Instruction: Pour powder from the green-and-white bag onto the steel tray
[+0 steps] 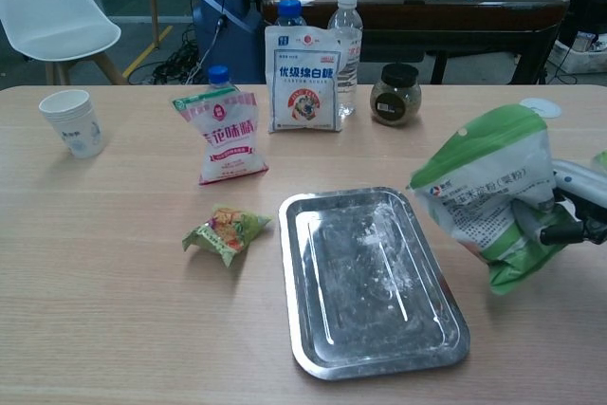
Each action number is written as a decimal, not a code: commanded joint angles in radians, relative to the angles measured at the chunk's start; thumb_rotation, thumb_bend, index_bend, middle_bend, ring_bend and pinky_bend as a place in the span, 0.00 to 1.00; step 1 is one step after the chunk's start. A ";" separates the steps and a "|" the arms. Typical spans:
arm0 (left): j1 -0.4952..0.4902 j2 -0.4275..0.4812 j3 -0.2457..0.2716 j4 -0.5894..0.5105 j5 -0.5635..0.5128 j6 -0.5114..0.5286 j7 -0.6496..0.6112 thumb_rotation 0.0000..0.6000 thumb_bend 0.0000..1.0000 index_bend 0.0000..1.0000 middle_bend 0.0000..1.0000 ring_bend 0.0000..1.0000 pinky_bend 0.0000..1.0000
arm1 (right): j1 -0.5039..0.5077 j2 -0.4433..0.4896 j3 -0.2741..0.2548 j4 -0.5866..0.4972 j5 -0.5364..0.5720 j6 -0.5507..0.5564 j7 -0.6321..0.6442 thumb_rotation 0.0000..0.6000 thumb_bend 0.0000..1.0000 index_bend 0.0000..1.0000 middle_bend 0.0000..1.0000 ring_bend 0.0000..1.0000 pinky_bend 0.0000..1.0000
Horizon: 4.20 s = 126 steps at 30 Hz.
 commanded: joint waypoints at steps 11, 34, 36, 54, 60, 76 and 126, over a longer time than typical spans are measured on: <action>0.006 0.001 0.002 0.007 -0.004 0.004 -0.010 1.00 0.22 0.04 0.03 0.09 0.06 | 0.140 0.228 0.028 -0.274 -0.048 -0.067 -0.282 1.00 0.78 0.54 0.53 0.43 0.52; 0.017 -0.011 0.003 0.031 -0.015 0.010 -0.027 1.00 0.22 0.04 0.03 0.09 0.06 | 0.394 0.436 0.092 -0.605 0.047 -0.474 -0.756 1.00 0.78 0.54 0.53 0.43 0.52; 0.018 -0.012 0.004 0.032 -0.017 0.009 -0.028 1.00 0.22 0.04 0.03 0.09 0.06 | 0.388 0.428 0.091 -0.601 0.055 -0.464 -0.756 1.00 0.78 0.54 0.53 0.43 0.52; 0.019 -0.004 0.002 0.017 -0.026 0.002 -0.011 1.00 0.22 0.04 0.03 0.09 0.06 | 0.406 0.433 0.058 -0.602 0.089 -0.522 -0.900 1.00 0.78 0.54 0.53 0.43 0.52; 0.015 -0.004 0.002 0.014 -0.026 -0.005 -0.008 1.00 0.22 0.04 0.03 0.09 0.06 | 0.422 0.441 0.057 -0.612 0.103 -0.551 -0.997 1.00 0.78 0.54 0.53 0.43 0.52; 0.020 0.000 0.003 0.016 -0.029 -0.002 -0.017 1.00 0.22 0.04 0.03 0.09 0.06 | 0.444 0.405 0.073 -0.634 0.168 -0.579 -1.198 1.00 0.78 0.54 0.53 0.43 0.52; 0.000 -0.012 0.001 -0.005 -0.023 -0.025 0.023 1.00 0.22 0.04 0.03 0.09 0.06 | 0.052 -0.094 0.001 0.176 0.066 0.006 0.019 1.00 0.23 0.54 0.48 0.37 0.46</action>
